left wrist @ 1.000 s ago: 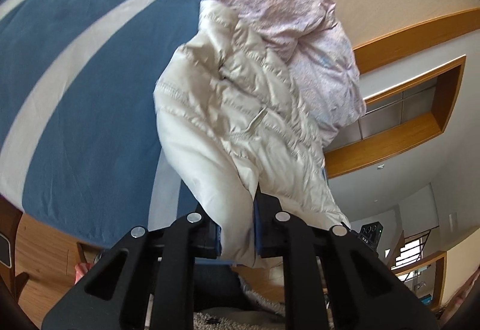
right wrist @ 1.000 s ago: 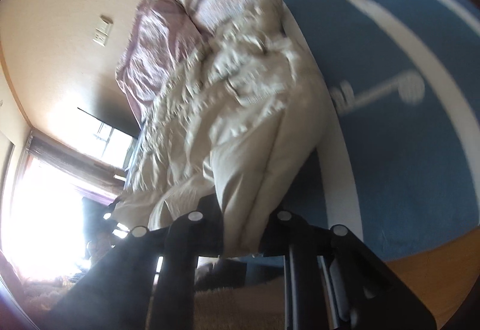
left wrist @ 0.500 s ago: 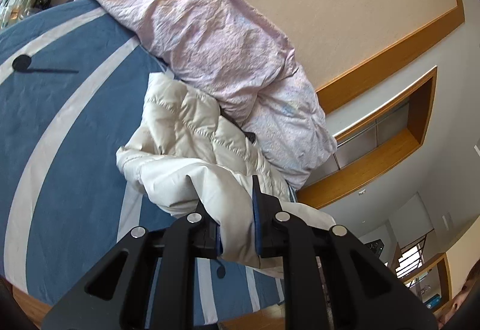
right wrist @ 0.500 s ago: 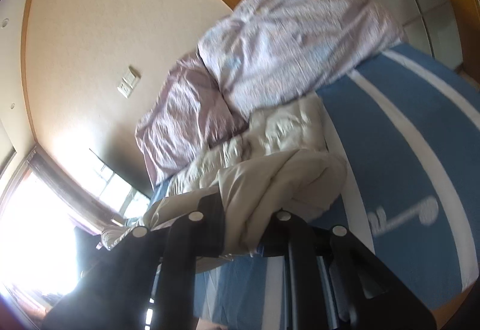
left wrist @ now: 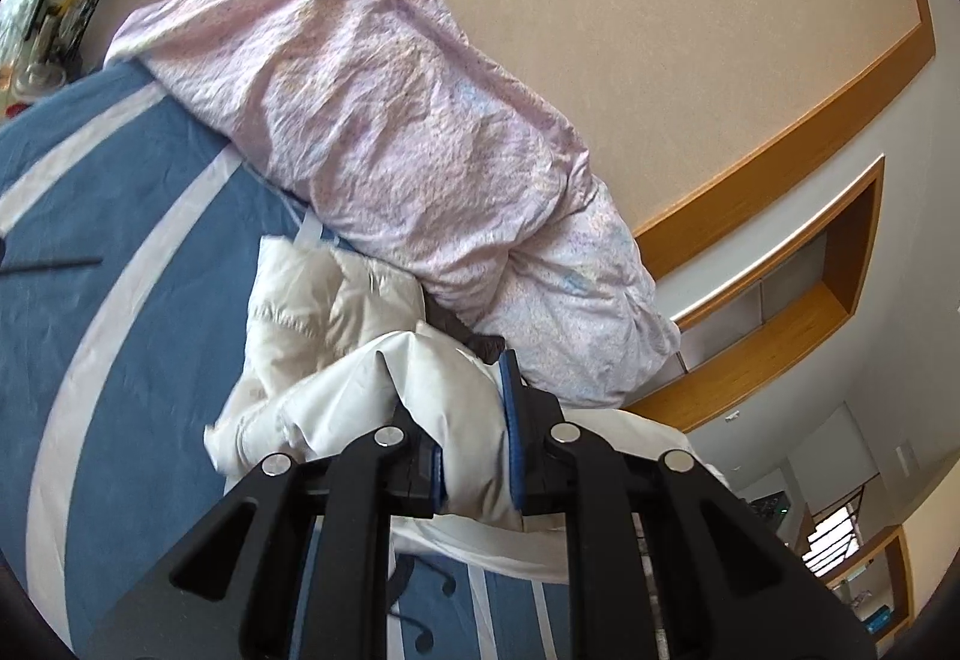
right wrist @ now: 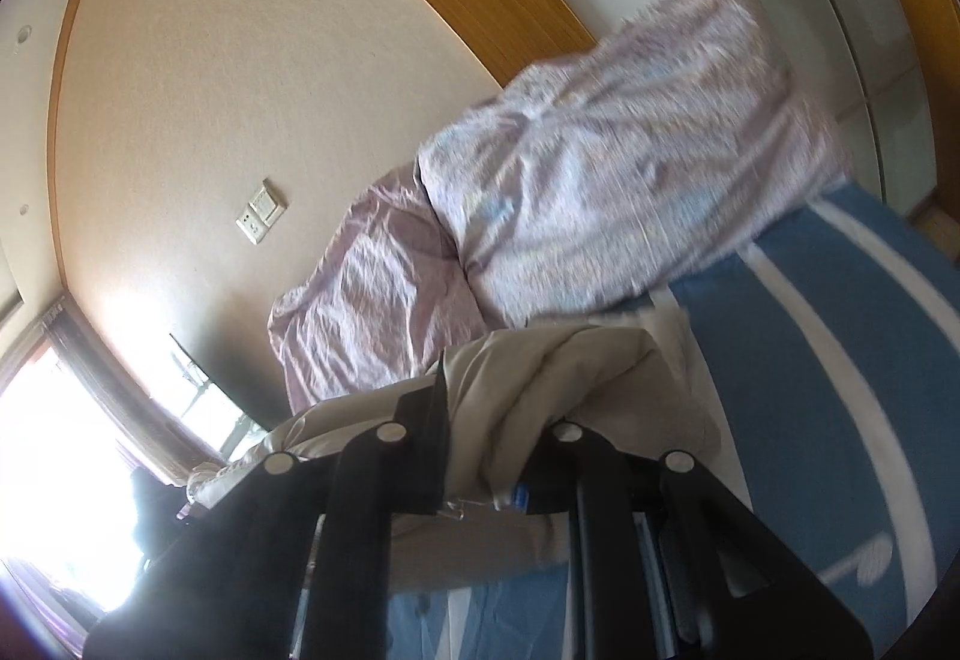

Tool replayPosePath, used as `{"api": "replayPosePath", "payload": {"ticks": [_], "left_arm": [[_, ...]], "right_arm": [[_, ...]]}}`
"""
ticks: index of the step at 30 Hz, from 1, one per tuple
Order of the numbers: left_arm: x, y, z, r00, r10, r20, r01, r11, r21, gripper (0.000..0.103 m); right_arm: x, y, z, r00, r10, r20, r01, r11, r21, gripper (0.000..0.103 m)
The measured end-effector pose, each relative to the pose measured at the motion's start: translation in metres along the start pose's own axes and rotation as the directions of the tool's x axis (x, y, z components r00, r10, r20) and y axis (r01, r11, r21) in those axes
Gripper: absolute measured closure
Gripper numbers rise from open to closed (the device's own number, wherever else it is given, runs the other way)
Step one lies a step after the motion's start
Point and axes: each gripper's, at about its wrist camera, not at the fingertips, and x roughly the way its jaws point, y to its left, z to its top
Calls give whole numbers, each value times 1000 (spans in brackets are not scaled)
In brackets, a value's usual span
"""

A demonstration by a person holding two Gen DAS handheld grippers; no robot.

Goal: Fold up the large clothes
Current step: 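Fold the hem up toward the collar with both grippers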

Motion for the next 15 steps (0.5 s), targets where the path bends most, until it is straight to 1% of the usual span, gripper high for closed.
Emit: {"api": "replayPosePath", "payload": {"ticks": [2, 5, 7, 8, 9, 10, 11, 15], "left_arm": [[17, -1, 17, 1000, 15, 12, -15, 1000, -8, 89], [45, 4, 34, 999, 40, 26, -39, 999, -25, 88], [64, 11, 41, 998, 64, 24, -63, 997, -41, 88], [76, 15, 45, 997, 78, 22, -77, 996, -52, 88], [87, 19, 47, 995, 94, 19, -93, 994, -57, 88], [97, 23, 51, 994, 109, 16, -108, 992, -61, 87], [108, 28, 54, 992, 128, 13, -127, 990, -62, 87], [141, 43, 60, 982, 187, 1, -186, 980, -72, 86]], "right_arm": [[15, 4, 10, 1000, -20, 20, 20, 1000, -8, 86], [51, 4, 22, 995, -89, 47, 89, 996, -14, 86], [86, -2, 25, 982, -180, 53, 181, 983, -17, 85], [98, -4, 25, 976, -212, 50, 213, 977, -19, 85], [120, -9, 25, 961, -272, 43, 273, 962, -24, 85], [131, -13, 24, 953, -301, 39, 302, 953, -29, 85], [151, -17, 23, 936, -349, 31, 350, 936, -36, 85], [200, -34, 18, 889, -458, -13, 457, 889, -25, 84]]}}
